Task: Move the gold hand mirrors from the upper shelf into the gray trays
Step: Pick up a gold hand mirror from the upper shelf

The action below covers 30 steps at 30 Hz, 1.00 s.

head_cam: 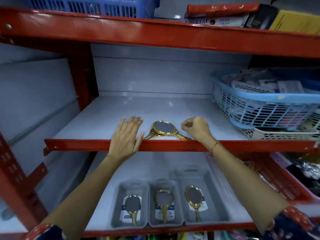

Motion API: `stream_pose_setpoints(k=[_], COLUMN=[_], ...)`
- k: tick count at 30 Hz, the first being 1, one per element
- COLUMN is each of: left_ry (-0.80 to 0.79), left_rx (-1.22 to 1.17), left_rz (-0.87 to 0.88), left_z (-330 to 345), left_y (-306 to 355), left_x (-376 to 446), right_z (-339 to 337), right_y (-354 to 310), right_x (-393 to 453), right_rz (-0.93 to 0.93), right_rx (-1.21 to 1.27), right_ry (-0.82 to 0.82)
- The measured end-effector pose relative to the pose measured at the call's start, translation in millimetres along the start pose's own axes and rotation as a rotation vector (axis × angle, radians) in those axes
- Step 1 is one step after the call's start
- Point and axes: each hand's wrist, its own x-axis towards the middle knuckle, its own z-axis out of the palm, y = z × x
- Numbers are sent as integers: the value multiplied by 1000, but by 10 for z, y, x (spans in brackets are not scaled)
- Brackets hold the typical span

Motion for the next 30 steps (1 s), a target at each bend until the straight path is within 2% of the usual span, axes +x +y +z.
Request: stream_pose_setpoints(k=[3,6,13,18,23,26,30], left_ry=[-50,-57,159,280,336,334,331], left_rx=[84,162,201,180,131,117,90], left_rz=[-92,-81,-3,29,64,70,78], left_z=[64,155,297,345,372,364,362], left_y=[-102,-147,-204,-225,-244,-249,-249], left_x=[-41,-99,-100,-104,-105,-121,-113], right_z=[6,14,0,7,-75,-211,-378], right_y=[45,-10,-171,-166,-133,-139,-85], right_x=[72,135,327,389,381,276,-28], right_rz=[125,155,251,376,456,463,408], right_rx=[14,-32,-63,121,354,554,879], right_ry=[-134,-247,-434,-483,-482,-434,-459])
